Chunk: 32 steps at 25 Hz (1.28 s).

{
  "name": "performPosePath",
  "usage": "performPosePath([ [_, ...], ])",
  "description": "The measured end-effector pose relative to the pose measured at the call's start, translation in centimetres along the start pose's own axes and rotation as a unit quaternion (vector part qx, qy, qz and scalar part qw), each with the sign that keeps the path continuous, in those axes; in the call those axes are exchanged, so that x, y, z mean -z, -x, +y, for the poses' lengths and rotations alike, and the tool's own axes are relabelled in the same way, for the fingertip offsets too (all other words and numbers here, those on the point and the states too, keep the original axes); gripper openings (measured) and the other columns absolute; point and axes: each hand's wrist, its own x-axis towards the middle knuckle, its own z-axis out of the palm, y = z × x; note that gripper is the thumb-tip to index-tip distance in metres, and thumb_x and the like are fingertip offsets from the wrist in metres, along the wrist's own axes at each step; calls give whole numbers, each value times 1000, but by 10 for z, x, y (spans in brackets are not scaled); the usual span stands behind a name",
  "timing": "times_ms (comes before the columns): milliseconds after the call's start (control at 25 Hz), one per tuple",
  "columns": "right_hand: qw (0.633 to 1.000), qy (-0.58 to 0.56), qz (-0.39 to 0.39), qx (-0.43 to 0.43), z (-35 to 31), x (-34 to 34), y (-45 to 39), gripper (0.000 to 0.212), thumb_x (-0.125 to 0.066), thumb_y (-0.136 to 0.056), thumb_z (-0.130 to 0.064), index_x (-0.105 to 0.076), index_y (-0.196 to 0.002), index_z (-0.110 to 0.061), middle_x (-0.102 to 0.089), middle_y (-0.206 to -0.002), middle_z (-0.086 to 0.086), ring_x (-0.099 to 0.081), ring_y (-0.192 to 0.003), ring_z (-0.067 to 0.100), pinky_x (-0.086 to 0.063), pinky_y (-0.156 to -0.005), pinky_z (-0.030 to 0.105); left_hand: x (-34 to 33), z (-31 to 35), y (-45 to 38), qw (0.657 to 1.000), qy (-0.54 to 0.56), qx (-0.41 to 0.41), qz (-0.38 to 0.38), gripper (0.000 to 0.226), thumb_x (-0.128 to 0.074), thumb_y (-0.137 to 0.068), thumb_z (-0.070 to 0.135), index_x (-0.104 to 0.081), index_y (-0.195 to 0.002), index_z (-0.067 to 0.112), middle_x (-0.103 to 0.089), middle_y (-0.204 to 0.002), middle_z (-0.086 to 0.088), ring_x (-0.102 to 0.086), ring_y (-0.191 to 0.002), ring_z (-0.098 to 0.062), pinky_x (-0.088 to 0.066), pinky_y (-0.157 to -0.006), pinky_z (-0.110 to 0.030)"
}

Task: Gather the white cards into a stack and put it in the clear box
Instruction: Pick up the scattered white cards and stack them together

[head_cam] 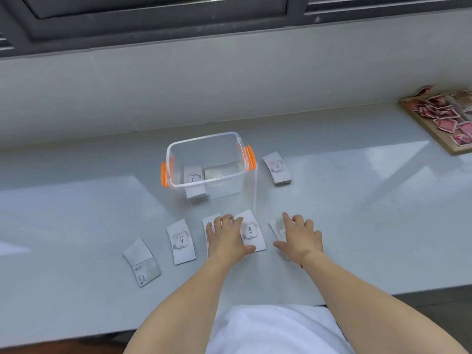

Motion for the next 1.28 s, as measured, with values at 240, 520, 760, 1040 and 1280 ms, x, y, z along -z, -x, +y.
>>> performPosePath([
  [240,998,-37,-32,-34,-4,0,-8,64,-59,-90,-33,-24,-143,-23,-32,-136,5,-40,-115,30,-46,-83,40,4,10,-22,998,-24,25,-61,111,-72,-61,60,-15,-149,24,-20,-151,-5,-12,-141,-28,-2,-114,-56],
  [520,995,-74,-28,-55,-6,6,-18,58,-64,-83,-21,-35,-133,-30,-44,-121,6,-44,-107,27,-42,-79,33,11,18,-33,996,-50,33,-69,109,-78,-53,57,-25,-142,23,-32,-133,-9,-29,-126,-32,-9,-112,-55],
  [760,954,-284,-16,-93,-7,5,-28,37,-56,-87,-11,-52,-122,-21,-54,-118,10,-53,-101,29,-43,-75,33,15,5,-35,996,69,51,-29,47,-65,-80,40,-47,-122,28,-49,-122,-4,-39,-121,-27,-16,-109,-49],
  [1040,918,-388,-86,-16,-21,7,-24,33,-40,-93,-15,-60,-117,-26,-63,-97,0,-55,-88,22,-42,-69,30,19,4,-27,948,301,82,-68,17,-43,-93,13,-44,-102,27,-62,-100,1,-54,-104,-33,-41,-93,-43],
  [1280,912,-398,-91,40,-37,13,-17,22,-43,-96,-31,-61,-108,-32,-68,-99,0,-61,-89,19,-47,-75,32,11,15,-27,970,230,61,-47,14,-37,-97,27,-37,-111,26,-50,-111,-10,-39,-98,-33,-33,-83,-44],
])
